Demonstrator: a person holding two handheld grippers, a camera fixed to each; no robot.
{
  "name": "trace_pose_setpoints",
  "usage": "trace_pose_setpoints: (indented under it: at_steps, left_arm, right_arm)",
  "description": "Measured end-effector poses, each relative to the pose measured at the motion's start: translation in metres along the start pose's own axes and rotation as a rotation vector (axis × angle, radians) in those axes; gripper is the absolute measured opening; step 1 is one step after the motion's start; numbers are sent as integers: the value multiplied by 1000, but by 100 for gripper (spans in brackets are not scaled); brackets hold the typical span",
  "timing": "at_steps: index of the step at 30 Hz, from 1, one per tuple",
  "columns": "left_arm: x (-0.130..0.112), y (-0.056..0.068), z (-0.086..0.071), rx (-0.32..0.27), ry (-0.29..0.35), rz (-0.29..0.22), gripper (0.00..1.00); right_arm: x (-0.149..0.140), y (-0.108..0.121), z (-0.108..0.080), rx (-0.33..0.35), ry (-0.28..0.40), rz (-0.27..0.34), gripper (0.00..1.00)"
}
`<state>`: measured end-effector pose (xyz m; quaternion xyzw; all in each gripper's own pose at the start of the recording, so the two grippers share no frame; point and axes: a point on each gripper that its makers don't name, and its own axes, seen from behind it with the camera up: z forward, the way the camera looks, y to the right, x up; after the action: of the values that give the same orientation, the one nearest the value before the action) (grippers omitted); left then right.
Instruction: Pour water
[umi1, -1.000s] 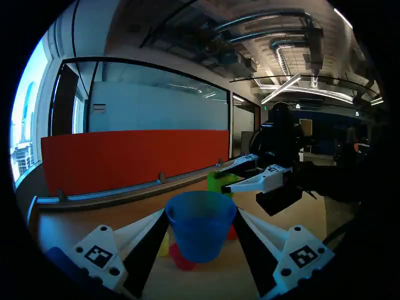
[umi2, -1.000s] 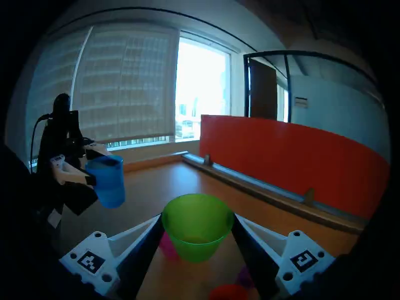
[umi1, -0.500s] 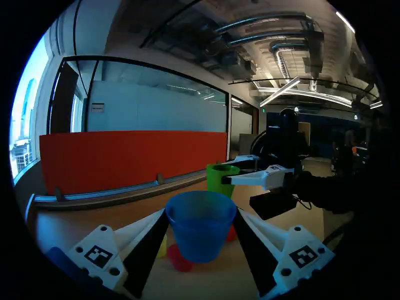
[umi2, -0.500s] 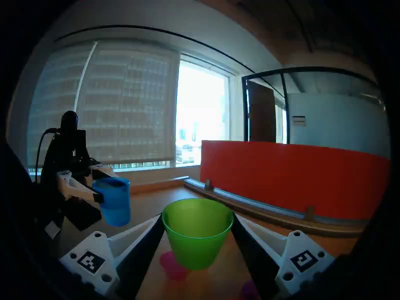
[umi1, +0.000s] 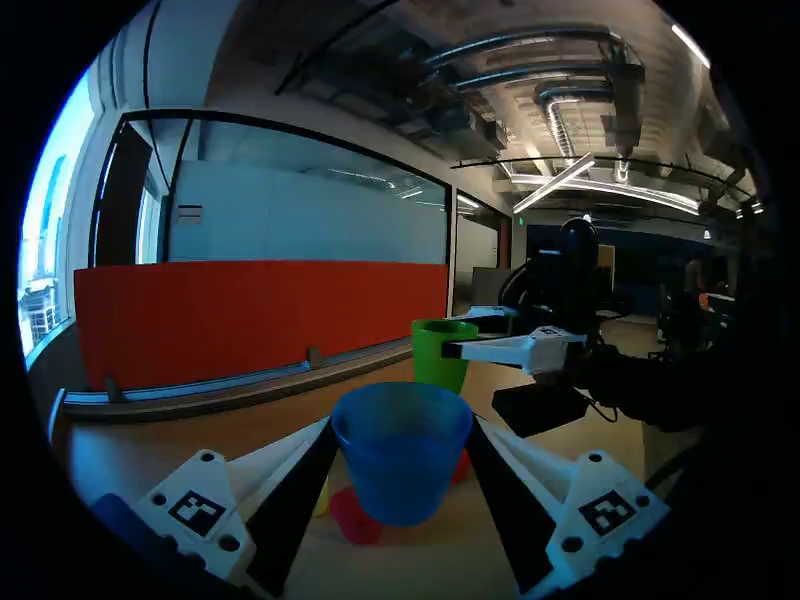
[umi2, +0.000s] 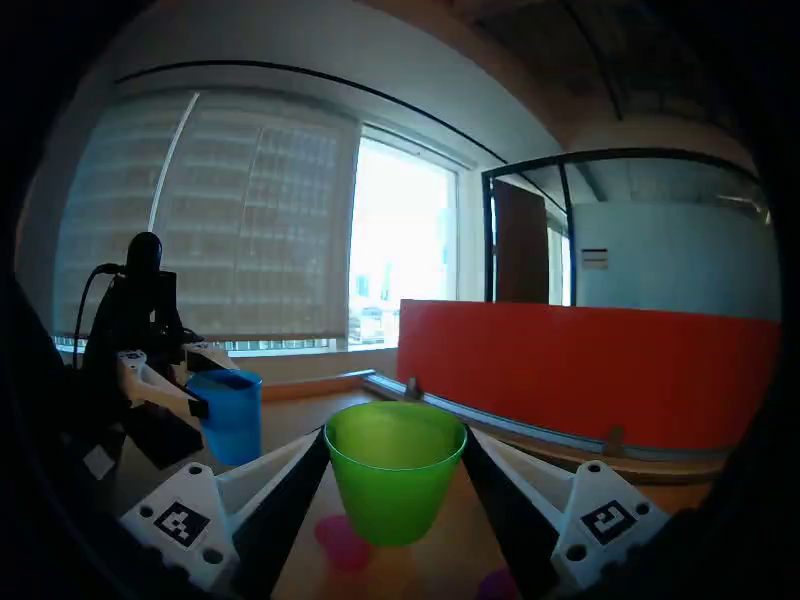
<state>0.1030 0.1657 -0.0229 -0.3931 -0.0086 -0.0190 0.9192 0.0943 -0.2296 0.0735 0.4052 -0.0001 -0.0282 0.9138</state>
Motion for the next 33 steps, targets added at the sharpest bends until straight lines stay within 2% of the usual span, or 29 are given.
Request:
trace_pose_setpoints:
  at_steps: [9, 18, 33]
  left_arm:
    - [2, -2, 1, 5, -4, 12, 87]
    - [3, -5, 3, -1, 2, 15, 87]
    - [13, -4, 1, -3, 12, 111, 87]
  right_arm:
    - [1, 1, -3, 18, 7, 16, 93]
    - [-5, -6, -4, 44, -19, -3, 93]
    - [-19, -23, -7, 101, -43, -7, 93]
